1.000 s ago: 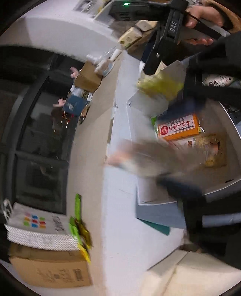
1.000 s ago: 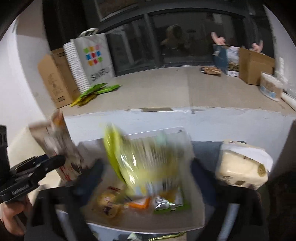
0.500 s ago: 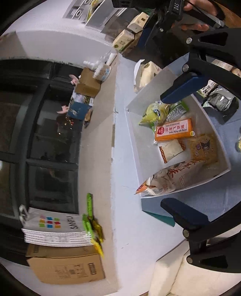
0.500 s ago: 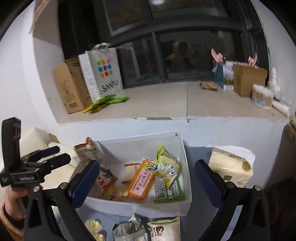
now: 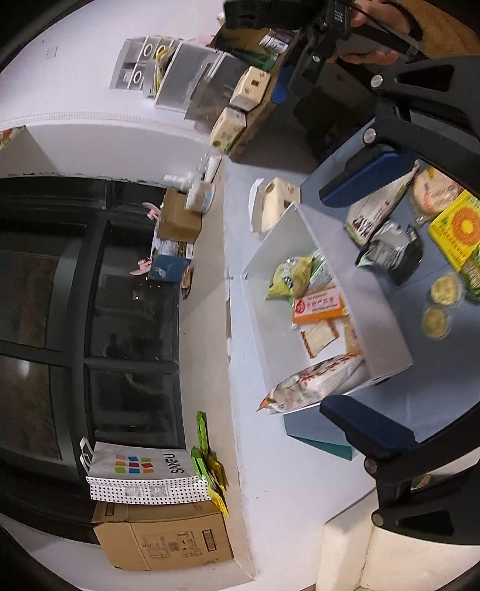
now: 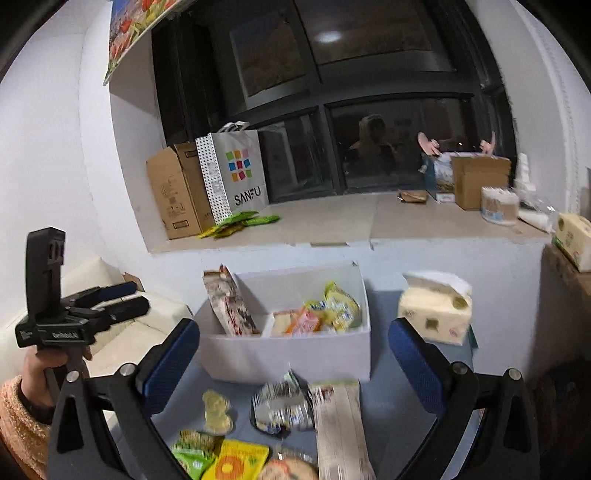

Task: Organize snacks
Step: 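Withdraw both grippers from the box back to the snack pile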

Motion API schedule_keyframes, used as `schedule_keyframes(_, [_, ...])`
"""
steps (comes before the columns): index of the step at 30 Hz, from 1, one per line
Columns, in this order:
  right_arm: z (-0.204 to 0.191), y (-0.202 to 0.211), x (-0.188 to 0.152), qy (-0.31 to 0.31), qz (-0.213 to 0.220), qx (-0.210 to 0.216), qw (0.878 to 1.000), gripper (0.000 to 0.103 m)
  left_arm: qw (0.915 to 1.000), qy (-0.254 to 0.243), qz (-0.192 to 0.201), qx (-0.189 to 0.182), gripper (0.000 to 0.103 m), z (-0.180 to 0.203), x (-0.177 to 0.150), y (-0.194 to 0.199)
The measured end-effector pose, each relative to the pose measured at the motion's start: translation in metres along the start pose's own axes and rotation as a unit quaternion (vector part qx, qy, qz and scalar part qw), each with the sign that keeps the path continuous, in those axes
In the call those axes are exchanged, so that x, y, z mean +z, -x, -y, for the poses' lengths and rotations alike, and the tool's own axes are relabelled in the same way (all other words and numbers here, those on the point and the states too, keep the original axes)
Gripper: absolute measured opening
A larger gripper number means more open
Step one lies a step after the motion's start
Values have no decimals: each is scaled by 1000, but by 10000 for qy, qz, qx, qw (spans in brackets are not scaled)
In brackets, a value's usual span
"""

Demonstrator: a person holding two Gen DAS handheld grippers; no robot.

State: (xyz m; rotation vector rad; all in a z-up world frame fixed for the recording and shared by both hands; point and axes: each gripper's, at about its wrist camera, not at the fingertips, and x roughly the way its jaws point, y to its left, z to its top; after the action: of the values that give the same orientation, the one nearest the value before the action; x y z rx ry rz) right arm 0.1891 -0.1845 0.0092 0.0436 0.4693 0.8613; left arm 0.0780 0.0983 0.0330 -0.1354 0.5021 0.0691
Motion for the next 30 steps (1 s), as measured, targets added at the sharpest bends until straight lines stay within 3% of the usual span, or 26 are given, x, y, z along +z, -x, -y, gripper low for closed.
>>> schedule_keyframes(11, [9, 37, -72, -364, -112, -245, 9990, 103, 9986, 128, -169, -475, 103, 26, -68, 26])
schedule_keyframes(22, [19, 43, -105, -485, -398, -570, 9964, 103, 9976, 398, -414, -376, 103, 24, -100, 27])
schedule_keyframes(30, [25, 12, -123, -266, -1103, -857, 9898, 103, 9984, 226, -450, -248, 103, 31, -109, 37])
